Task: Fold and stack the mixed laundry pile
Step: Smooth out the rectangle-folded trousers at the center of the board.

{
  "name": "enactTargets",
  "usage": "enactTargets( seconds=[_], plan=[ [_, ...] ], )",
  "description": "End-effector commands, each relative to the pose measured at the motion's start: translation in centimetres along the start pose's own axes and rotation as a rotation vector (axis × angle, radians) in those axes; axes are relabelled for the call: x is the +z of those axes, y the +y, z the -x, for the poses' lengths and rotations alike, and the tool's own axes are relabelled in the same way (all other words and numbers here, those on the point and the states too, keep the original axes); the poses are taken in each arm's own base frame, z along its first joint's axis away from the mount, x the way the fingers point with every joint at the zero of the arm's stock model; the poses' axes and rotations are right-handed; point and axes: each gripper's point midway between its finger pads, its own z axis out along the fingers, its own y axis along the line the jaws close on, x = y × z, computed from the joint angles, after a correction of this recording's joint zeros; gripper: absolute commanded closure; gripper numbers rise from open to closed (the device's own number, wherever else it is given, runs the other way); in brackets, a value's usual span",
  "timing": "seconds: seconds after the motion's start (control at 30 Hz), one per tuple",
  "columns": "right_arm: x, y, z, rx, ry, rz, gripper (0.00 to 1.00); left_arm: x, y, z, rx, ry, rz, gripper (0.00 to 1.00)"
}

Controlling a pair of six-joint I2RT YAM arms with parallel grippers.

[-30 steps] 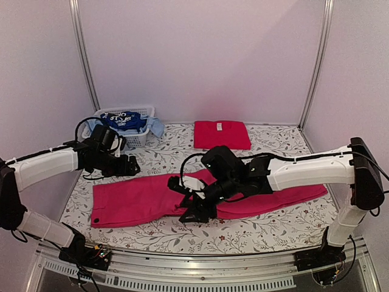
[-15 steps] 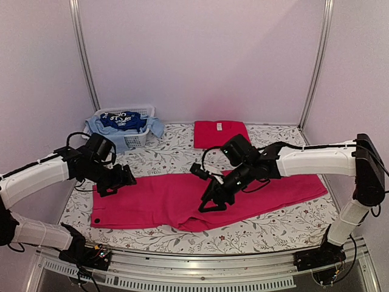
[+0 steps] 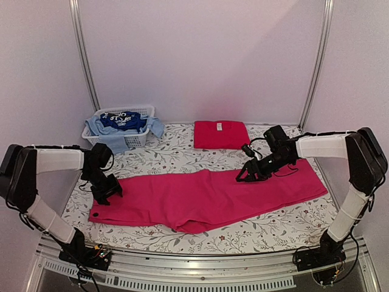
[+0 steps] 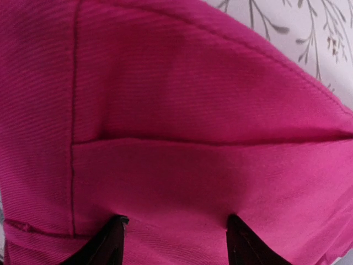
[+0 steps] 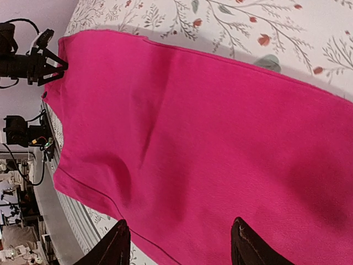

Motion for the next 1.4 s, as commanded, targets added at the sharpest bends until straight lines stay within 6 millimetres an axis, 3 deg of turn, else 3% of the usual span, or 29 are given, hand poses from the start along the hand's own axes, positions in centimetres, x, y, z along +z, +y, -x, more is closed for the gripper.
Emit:
enactTargets(
  seconds=[0.0, 0.2, 0.37, 0.47, 0.57, 0.67, 0.77, 0.9, 1.0, 1.17, 1.27, 1.37],
  plan=[
    [-1.5, -2.6, -2.8, 0.189, 0.037, 0.008, 0.39, 1.2, -0.1, 5.9, 0.005, -0.096, 0.019, 0.39],
    [-4.4, -5.3, -4.2, 0.327, -0.014, -0.017, 0.39, 3.7, -0.3, 14.0, -0.081, -0.116, -0.017, 0.42],
    [-5.0, -8.2, -5.6, 0.392, -0.007, -0.095, 0.39, 4.3, 0.1, 19.4, -0.093, -0.156, -0.020, 0.41],
    [-4.5, -9.2, -4.8, 0.402, -0.007, -0.107, 0.40, 1.7, -1.3, 22.0, -0.037, -0.235, -0.101, 0.37],
    [-4.7, -9.2, -3.8, 0.404, -0.018, -0.095, 0.42, -3.6, -5.9, 22.4, 0.165, -0.376, -0.211, 0.27],
    [-7.1, -8.9, -3.1, 0.441, -0.080, -0.088, 0.43, -8.2, -11.0, 19.9, 0.379, -0.463, -0.323, 0.22],
    [-10.7, -9.3, -3.8, 0.521, -0.141, -0.141, 0.45, -11.0, -16.3, 14.2, 0.625, -0.500, -0.404, 0.21],
    [-16.5, -11.9, -6.9, 0.708, -0.236, -0.264, 0.47, -12.0, -21.2, 4.9, 0.927, -0.475, -0.514, 0.22],
    [-19.1, -13.2, -9.9, 0.822, -0.262, -0.342, 0.55, -11.6, -22.9, -1.1, 1.083, -0.449, -0.535, 0.22],
    [-19.4, -13.6, -13.3, 0.953, -0.265, -0.428, 0.58, -10.6, -24.1, -6.9, 1.239, -0.413, -0.544, 0.22],
    [-19.0, -13.7, -14.8, 1.004, -0.251, -0.454, 0.59, -9.8, -24.6, -8.8, 1.323, -0.413, -0.501, 0.22],
    [-18.8, -14.2, -15.4, 1.042, -0.243, -0.475, 0.61, -9.2, -24.9, -9.3, 1.333, -0.398, -0.493, 0.22]
  ],
)
